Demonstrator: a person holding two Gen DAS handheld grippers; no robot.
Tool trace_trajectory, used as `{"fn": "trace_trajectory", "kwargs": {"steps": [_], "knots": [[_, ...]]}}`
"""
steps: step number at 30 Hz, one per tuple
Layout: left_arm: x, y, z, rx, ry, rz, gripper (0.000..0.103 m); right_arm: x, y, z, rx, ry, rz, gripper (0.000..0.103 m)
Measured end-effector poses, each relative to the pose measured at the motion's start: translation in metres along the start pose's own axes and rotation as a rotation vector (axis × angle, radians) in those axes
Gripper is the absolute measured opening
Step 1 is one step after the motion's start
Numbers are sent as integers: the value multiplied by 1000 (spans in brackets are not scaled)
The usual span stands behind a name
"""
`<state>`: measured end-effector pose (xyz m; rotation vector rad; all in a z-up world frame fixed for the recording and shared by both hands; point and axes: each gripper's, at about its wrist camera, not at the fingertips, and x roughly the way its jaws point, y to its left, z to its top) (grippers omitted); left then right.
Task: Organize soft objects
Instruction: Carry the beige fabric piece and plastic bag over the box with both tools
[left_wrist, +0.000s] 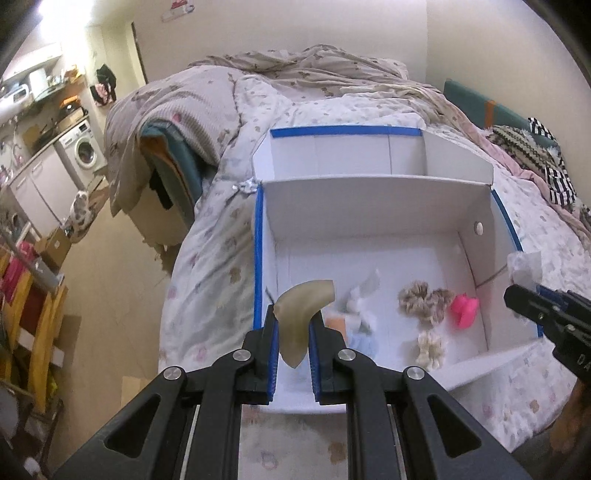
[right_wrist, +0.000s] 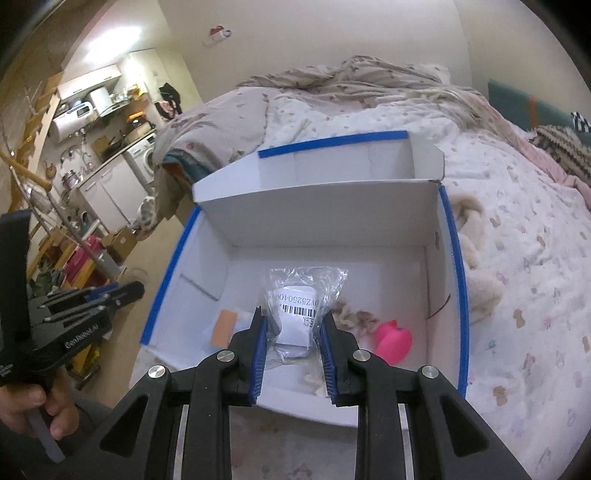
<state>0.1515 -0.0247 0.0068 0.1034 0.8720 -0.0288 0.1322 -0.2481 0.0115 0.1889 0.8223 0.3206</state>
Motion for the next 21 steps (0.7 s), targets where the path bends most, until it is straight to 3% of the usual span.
{"fn": "trace_trajectory", "kwargs": {"steps": [5,14,18,21], "knots": [[16,-11,18,38,-25,-1,14,22,-9,8,24,25,-15,28],[77,-13,5,-43,92,-52,14,61,-8,5,25,128,-32,28],[89,-19,3,-9,106,-36,17,71,-8,1,26,162,-36,28],[95,-20,3,-19,134,-69,17,79,-10,-2,38,201,-48,28]]}}
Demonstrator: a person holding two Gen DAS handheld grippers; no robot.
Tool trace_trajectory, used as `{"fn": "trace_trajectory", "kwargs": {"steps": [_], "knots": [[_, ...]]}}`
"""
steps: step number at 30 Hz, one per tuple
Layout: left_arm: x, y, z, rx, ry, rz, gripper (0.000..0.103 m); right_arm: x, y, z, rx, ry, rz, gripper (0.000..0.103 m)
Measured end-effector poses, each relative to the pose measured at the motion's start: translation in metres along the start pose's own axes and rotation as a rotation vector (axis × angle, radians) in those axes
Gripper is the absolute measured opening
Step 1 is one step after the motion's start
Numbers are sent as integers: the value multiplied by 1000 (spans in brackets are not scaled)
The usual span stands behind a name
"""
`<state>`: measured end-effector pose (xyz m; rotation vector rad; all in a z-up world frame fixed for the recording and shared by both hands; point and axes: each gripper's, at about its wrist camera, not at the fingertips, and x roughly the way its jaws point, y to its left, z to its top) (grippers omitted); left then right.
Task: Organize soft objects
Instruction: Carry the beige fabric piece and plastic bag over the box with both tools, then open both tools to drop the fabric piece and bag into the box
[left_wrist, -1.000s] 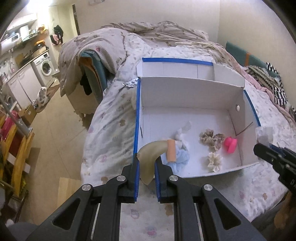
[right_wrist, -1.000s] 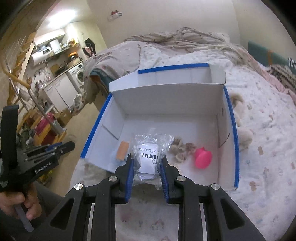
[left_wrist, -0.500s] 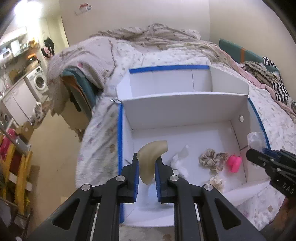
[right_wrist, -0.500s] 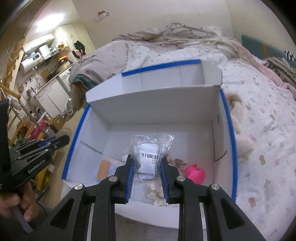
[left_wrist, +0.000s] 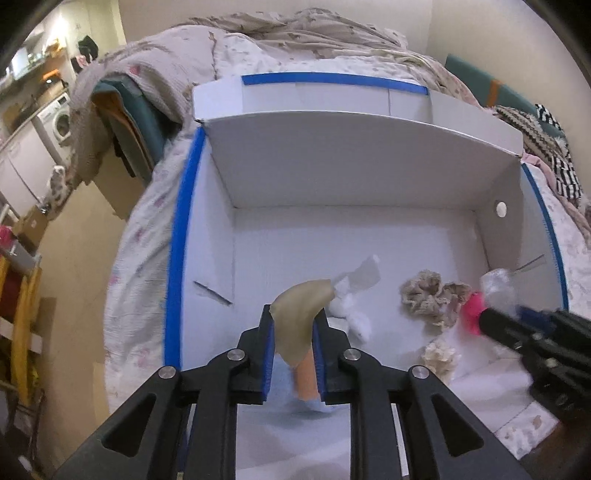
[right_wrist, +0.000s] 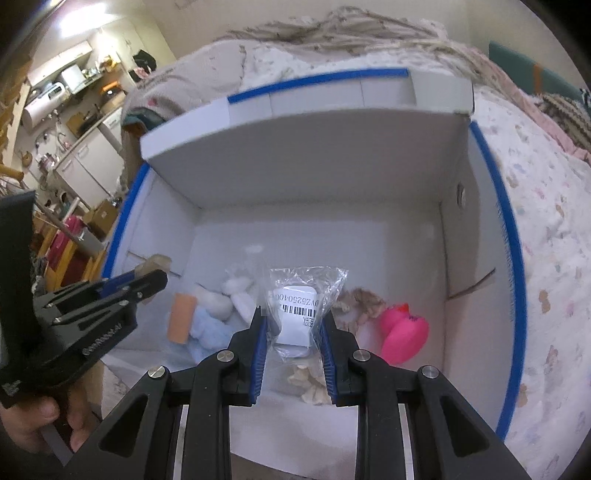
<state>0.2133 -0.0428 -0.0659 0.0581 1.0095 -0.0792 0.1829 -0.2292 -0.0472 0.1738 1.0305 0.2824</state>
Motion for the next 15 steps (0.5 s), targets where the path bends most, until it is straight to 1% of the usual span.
{"fn": "trace_trajectory", "kwargs": {"steps": [2,5,9,10,12,13,14,15], "knots": [[-1,-4,1,9,-2,-12,19,4,-2,-1,13,22,-5,28],[-3,-10,1,28,-13,-6,22,9,-6,-2,21,43,-6,28],[1,-13,0,28,-1,-9,24,12,-8,-4,35,59,-4,28],[1,-13,-1,27,0,-8,30,12,-9,-4,39,60,-1,28],[2,-14,-1,26,2,-5,37,12,-9,-4,43,59,-1,28],[1,-14,-2,29,1,4,45,12,-9,-4,44,59,0,28],[0,-14,-2,32,-7,25,50,12,-9,-4,44,58,2,28],[-1,-14,-3,35,-15,48,61,12,-9,-4,44,59,2,30]]}}
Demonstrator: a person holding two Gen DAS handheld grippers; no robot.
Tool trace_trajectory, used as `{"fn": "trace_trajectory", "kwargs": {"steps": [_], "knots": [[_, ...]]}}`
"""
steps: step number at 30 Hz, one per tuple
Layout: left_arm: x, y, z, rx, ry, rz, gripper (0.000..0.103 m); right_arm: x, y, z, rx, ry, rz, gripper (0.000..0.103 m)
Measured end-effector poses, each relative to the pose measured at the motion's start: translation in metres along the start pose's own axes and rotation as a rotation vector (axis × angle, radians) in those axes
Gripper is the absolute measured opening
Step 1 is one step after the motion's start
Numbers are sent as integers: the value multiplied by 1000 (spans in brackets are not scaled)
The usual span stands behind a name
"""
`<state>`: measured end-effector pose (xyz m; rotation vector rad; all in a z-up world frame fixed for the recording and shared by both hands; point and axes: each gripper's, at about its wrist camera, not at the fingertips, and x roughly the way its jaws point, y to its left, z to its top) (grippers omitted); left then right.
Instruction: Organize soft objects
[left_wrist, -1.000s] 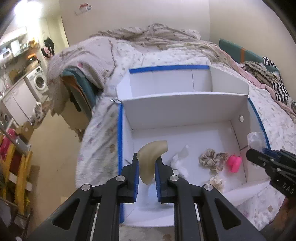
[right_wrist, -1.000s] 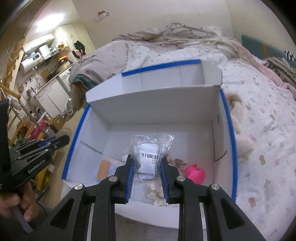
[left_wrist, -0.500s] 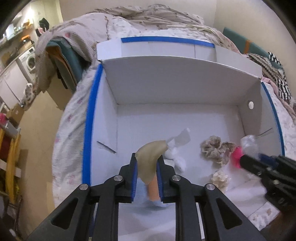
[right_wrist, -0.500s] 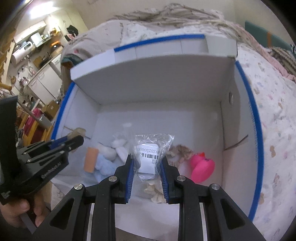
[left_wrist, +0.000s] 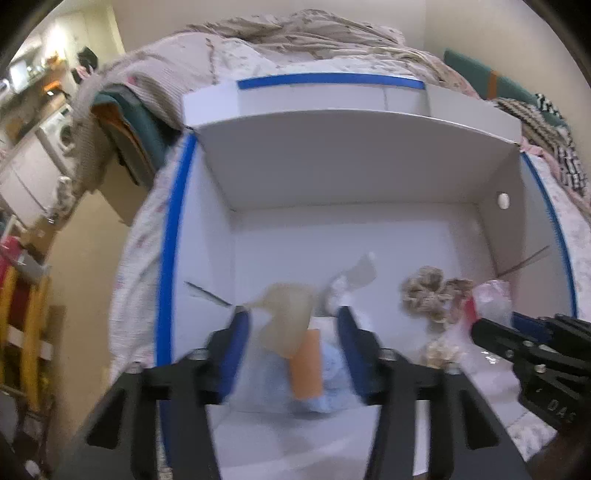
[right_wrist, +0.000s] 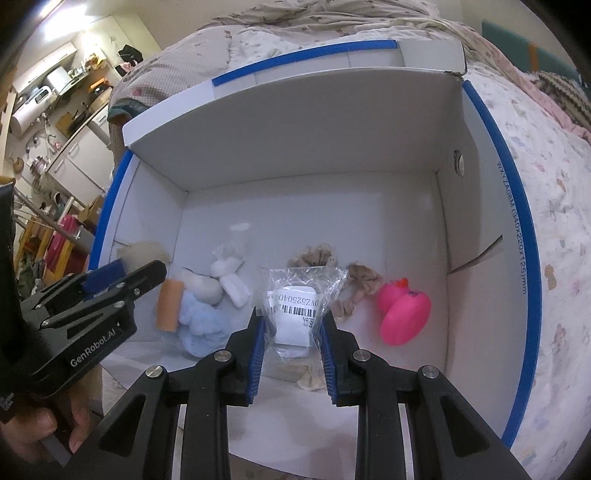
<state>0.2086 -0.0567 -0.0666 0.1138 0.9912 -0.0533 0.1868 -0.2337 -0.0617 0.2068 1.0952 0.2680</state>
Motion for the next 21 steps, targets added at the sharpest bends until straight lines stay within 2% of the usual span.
{"fn": "trace_trajectory", "kwargs": {"steps": [1,2,4,8,9,10,11,16,21], "knots": [[-1,1,-1,3,-9,21,68,0,0,0,2,1,0,34],[-2,1,-1,3,-15,33,70,0,0,0,5,1,4,38],[-6,3,-2,-2,-34,49,70,0,0,1,9,-2,9,68],[-9,8,0,-11,-37,58,71,-5,1,2,12,-25,18,72],[-10,10,0,-16,-40,58,71,-6,2,2,16,-36,25,81],[-12,11,0,-20,-43,56,71,-8,2,3,21,-53,34,97],[-14,13,-1,-26,-47,53,71,-11,3,4,24,-72,41,103],[-29,22,-4,-45,-77,43,71,-28,7,8,18,-176,62,103],[-53,24,-10,-29,-139,39,71,-39,7,4,31,-221,53,103]]}}
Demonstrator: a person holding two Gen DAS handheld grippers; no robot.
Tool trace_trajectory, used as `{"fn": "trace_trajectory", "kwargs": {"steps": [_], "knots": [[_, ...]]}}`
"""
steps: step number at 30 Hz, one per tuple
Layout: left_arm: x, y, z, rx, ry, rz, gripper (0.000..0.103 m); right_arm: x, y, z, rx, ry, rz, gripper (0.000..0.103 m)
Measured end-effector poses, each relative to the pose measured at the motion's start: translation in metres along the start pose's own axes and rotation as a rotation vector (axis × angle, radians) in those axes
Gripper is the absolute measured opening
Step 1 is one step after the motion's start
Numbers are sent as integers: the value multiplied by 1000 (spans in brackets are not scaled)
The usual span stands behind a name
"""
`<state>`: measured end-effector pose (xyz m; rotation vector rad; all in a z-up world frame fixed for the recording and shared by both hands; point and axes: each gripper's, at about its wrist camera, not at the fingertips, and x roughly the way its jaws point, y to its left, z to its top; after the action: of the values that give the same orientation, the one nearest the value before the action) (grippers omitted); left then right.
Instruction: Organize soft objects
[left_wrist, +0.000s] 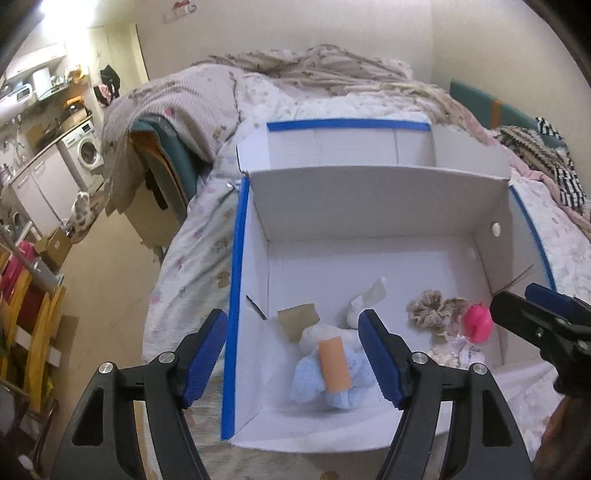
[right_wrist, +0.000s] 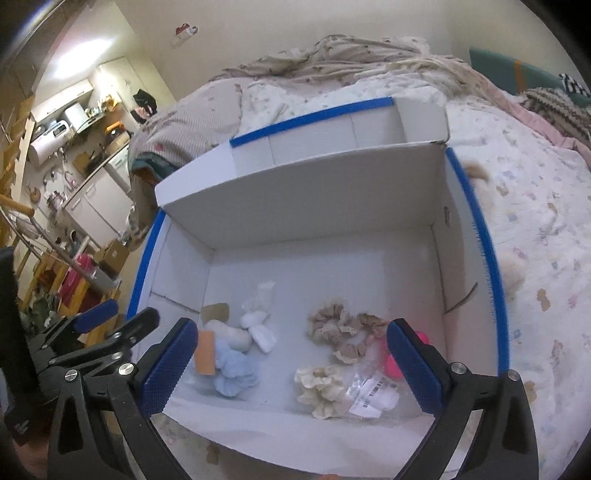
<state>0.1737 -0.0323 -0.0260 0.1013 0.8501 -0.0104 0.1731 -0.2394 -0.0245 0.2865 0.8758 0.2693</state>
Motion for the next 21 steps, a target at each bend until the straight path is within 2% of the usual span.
{"fn": "trace_trajectory", "kwargs": {"steps": [4,14,21], "knots": [[-16,8,-8,-6,-29,13,71,-11,-1,-6,14,-17,-13,103],[-49,30,-35,-71,-18,-17,71,-41,12,-33,-22,-21,-29,103],[-70,41,-56,-96,-12,4,71,-56,21,-62,-43,4,-42,103]]}}
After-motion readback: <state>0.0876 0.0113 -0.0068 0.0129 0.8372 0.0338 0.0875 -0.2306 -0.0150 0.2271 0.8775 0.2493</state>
